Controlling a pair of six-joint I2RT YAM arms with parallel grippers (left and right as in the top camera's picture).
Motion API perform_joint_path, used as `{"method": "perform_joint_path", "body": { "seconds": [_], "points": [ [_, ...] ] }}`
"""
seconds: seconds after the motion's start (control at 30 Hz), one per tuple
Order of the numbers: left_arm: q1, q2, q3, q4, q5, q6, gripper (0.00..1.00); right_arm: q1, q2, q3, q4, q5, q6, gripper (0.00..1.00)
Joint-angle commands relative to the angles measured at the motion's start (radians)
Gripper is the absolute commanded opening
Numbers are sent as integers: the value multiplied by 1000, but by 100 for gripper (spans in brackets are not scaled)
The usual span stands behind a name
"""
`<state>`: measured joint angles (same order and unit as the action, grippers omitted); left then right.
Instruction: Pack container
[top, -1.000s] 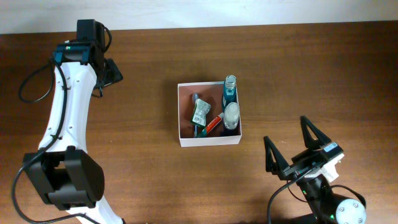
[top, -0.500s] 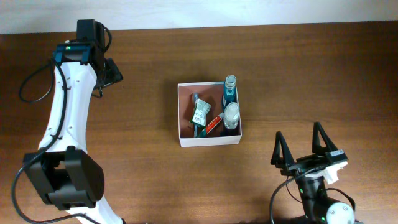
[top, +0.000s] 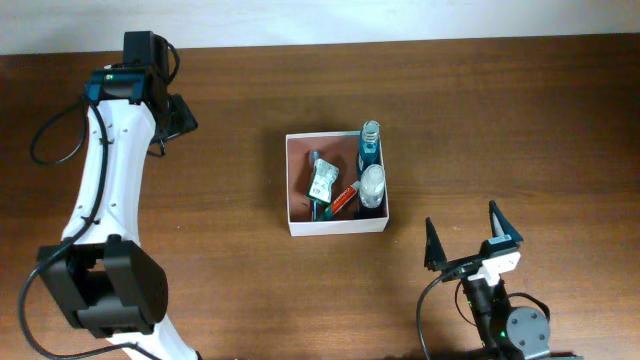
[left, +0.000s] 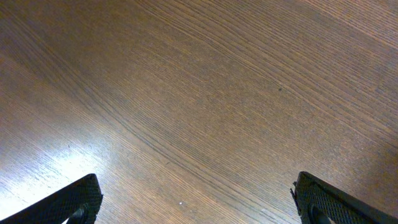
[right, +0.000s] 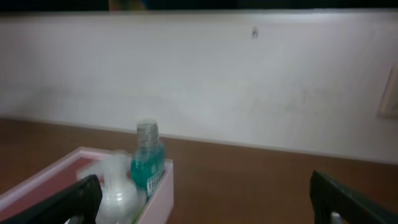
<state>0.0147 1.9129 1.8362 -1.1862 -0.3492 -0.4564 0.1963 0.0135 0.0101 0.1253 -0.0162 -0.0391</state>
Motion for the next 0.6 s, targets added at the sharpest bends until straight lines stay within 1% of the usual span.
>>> {"method": "perform_joint_path", "body": {
  "seconds": [0.0, 0.43, 0.57],
  "points": [
    [3, -13, 6, -1, -14, 5, 99, 7, -10, -5, -37, 17, -36, 98],
    [3, -13, 6, -1, -14, 5, 99, 7, -10, -5, -207, 28, -35, 98],
    [3, -13, 6, -1, -14, 5, 99, 6, -10, -5, -205, 28, -35, 98]
  ]
}}
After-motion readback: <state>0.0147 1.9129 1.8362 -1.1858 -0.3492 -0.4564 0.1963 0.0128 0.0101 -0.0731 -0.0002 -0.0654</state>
